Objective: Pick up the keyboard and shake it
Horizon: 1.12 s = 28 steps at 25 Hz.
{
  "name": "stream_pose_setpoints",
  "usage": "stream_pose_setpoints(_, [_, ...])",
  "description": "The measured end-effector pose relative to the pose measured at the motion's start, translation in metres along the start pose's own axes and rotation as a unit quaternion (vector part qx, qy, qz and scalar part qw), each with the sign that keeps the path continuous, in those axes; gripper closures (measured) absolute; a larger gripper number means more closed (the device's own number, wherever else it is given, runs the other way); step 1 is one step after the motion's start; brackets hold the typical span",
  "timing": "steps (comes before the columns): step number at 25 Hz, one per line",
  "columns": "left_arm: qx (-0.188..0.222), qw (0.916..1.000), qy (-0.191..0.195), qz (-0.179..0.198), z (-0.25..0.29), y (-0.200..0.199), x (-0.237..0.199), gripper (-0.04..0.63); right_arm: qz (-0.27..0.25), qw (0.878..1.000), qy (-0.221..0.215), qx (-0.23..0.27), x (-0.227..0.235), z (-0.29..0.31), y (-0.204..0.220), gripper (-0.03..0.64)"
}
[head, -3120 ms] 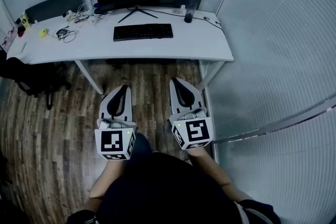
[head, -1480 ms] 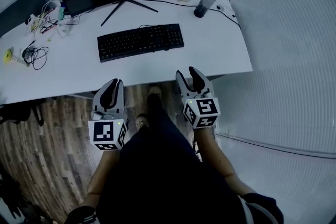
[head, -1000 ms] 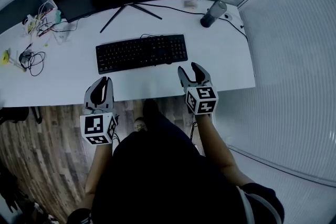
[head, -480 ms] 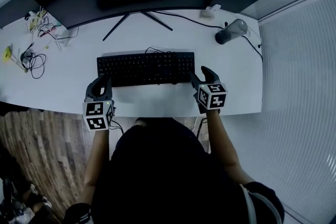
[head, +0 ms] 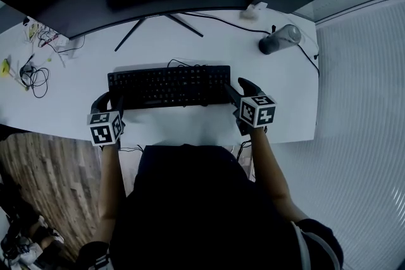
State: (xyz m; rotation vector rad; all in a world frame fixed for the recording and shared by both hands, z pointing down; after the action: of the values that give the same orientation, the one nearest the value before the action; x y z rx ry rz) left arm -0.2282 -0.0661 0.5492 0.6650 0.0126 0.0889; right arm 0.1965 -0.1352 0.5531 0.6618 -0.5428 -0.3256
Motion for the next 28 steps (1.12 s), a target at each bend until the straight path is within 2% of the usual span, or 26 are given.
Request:
stream_pose_setpoints(3, [-0.023,0.9995,0.001,0.022,0.007,0.004,0.003,0.391,0.004,1.0,-0.001,-0.007,0.002,0.001,0.003,0.371])
stream_pose_setpoints(6, [-0.036,0.9991,0.007,0.02,0.015,0.009,0.0,0.391,0.012,1.0,-0.002,-0.01,0.004,0.003,0.004,0.363])
stream_pose_setpoints(13, [-0.029,0.9994,0.018,0.002,0.018,0.009,-0.005,0.402,0.054,0.997,-0.042,-0.024,0.002,0.003,0.009,0.342])
stream_pose_setpoints(20, [-0.031,0.9987,0.038,-0.014,0.019,0.008,-0.008,0.405,0.111,0.988,-0.093,-0.054,0.007,0.02,0.024,0.336])
stream_pose_setpoints(28, [-0.031,0.9983,0.048,-0.015,0.018,0.007,-0.01,0.408,0.122,0.983,-0.114,-0.073,0.004,0.023,0.022,0.336])
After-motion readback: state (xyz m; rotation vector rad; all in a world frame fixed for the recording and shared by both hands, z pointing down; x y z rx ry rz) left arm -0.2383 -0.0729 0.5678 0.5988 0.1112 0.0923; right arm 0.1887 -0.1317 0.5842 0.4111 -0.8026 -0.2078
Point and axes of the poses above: the fingertips, and each gripper's own axes: z forward along the fingers, x to its right, y out of its underside, the point moved 6 cm from there along -z, backward along the fingers, and after that the axes turned 5 degrees about -y, right-handed, at the moved point
